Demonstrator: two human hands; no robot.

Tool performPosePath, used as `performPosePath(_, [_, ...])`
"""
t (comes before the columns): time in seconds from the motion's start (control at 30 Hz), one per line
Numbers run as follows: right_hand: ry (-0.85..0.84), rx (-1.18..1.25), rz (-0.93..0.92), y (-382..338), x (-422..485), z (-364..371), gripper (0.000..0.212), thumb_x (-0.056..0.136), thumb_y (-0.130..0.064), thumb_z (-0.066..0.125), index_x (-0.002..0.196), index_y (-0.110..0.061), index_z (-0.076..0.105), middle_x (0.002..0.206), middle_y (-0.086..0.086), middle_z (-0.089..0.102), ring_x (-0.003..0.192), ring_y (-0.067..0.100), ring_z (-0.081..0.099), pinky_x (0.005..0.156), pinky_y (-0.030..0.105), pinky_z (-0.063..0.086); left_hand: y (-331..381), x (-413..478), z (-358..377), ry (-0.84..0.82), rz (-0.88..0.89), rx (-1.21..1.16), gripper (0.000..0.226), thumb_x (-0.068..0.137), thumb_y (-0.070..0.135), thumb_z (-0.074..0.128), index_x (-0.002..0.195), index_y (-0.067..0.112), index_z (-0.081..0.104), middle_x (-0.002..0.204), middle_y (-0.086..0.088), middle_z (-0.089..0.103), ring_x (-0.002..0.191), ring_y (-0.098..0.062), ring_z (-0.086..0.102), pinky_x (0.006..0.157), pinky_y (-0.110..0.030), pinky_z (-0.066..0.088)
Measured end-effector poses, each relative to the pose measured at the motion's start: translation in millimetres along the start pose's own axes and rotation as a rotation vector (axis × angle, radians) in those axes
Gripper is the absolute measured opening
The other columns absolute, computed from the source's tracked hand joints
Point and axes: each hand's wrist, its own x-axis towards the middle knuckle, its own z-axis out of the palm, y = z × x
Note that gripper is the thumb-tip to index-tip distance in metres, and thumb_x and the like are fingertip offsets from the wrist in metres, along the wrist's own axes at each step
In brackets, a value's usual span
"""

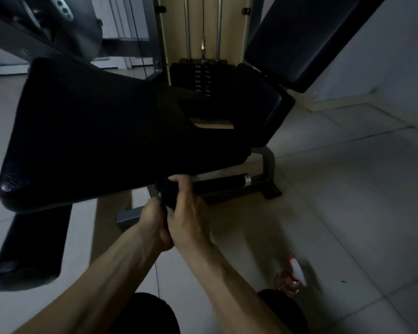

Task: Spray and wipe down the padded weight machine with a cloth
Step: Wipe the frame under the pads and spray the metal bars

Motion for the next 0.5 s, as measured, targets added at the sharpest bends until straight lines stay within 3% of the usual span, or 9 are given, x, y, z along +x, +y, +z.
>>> performPosePath(0.07, [0.032,0.162,0.044,11,-10,-12,0.046,0.098,-0.034,0.064,0.136,-0.038,0.039,0.135,-0.009,0.056,0.123,0.01,0.06,0.091,0.034,0.06,-3,-1,-6,-0.112,-0.061,-0.015,0.056,0.105,0.051,0.033,0.131,0.012,0.063,0.114,-0.018,0.072,0.106,-0.032,0.065,0.08,-0.041,0.051])
performPosePath(0.13, [0.019,0.243,0.163,27,-13,-35,0.038,0.095,-0.034,0.071,0.127,-0.041,0.05,0.128,-0.015,0.057,0.119,0.003,0.058,0.092,0.029,0.058,-7,-1,-2,-0.21,-0.077,0.046,0.056,0.103,0.053,0.039,0.135,0.012,0.062,0.123,-0.019,0.07,0.11,-0.033,0.067,0.079,-0.042,0.055])
performPosePath(0.2, [-0.081,0.36,0.293,45,-16,-67,0.026,0.093,-0.025,0.075,0.114,-0.036,0.063,0.115,-0.014,0.064,0.106,0.0,0.065,0.085,0.023,0.059,-16,6,15,-0.28,-0.1,0.147,0.05,0.102,0.048,0.047,0.132,0.012,0.064,0.12,-0.016,0.071,0.103,-0.03,0.071,0.075,-0.041,0.058])
performPosePath(0.27, [-0.257,0.521,0.378,62,-18,-99,0.019,0.091,-0.013,0.071,0.109,-0.018,0.069,0.097,-0.002,0.072,0.089,0.007,0.072,0.075,0.025,0.059,-27,12,38,-0.329,-0.135,0.283,0.042,0.101,0.041,0.053,0.123,0.008,0.067,0.108,-0.015,0.071,0.087,-0.025,0.07,0.071,-0.034,0.055])
performPosePath(0.33, [-0.308,0.607,0.455,91,-27,-135,0.03,0.083,-0.014,0.063,0.111,-0.004,0.067,0.091,0.007,0.071,0.086,0.016,0.071,0.075,0.024,0.055,-49,26,64,-0.362,-0.197,0.394,0.034,0.1,0.034,0.056,0.117,0.007,0.066,0.102,-0.013,0.068,0.075,-0.02,0.065,0.063,-0.029,0.05])
performPosePath(0.37, [-0.262,0.613,0.515,111,-34,-150,0.039,0.079,-0.018,0.061,0.115,-0.006,0.07,0.099,0.005,0.073,0.095,0.016,0.07,0.082,0.024,0.054,-60,33,73,-0.358,-0.22,0.458,0.033,0.1,0.031,0.056,0.12,0.007,0.066,0.105,-0.013,0.067,0.075,-0.02,0.066,0.06,-0.028,0.051])
performPosePath(0.43, [-0.052,0.533,0.724,156,-49,-176,0.04,0.077,-0.028,0.061,0.113,-0.027,0.077,0.117,-0.007,0.075,0.113,0.011,0.068,0.098,0.027,0.054,-81,52,88,-0.317,-0.259,0.545,0.039,0.099,0.028,0.06,0.132,0.006,0.061,0.113,-0.016,0.065,0.074,-0.023,0.069,0.053,-0.029,0.053])
performPosePath(0.5, [0.084,0.234,0.901,208,-75,-193,0.024,0.083,-0.029,0.065,0.102,-0.026,0.079,0.11,-0.005,0.077,0.095,0.007,0.072,0.089,0.028,0.059,-104,67,97,-0.294,-0.302,0.588,0.051,0.094,0.024,0.068,0.139,0.005,0.055,0.115,-0.017,0.064,0.073,-0.024,0.068,0.048,-0.028,0.052])
